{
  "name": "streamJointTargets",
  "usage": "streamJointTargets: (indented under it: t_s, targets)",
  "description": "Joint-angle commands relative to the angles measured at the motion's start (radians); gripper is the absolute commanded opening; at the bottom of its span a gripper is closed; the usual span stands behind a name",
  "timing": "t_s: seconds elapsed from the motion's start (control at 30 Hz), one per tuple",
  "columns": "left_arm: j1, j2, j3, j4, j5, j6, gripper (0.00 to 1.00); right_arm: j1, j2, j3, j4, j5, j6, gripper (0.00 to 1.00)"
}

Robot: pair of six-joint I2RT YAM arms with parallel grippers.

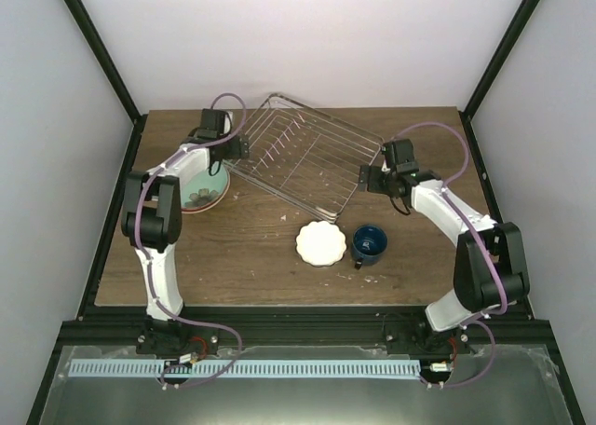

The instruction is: Load the mixed dishes into the dish rack

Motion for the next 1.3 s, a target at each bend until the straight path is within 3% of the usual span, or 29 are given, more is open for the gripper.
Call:
streamJointTargets:
  t_s: [0.0,0.83,1.27]
  targets:
    - [-0.03,0.021,-0.001,-0.002,0.015,0.011,1.0,0.01,0.038,0.051,-0.015,0.05,-0.022,1.0]
    - [-0.108,-0.204,-0.326,0.065,0.083,-0.077,1.0,-0.037,0.165,0.177,-0.024,0.217,-0.148,1.0]
    - [-0.247,-0.296,-0.429,0.071,0.026,-0.154,1.0,-0.101,0.188,0.199,-0.003,0.212,-0.173,1.0]
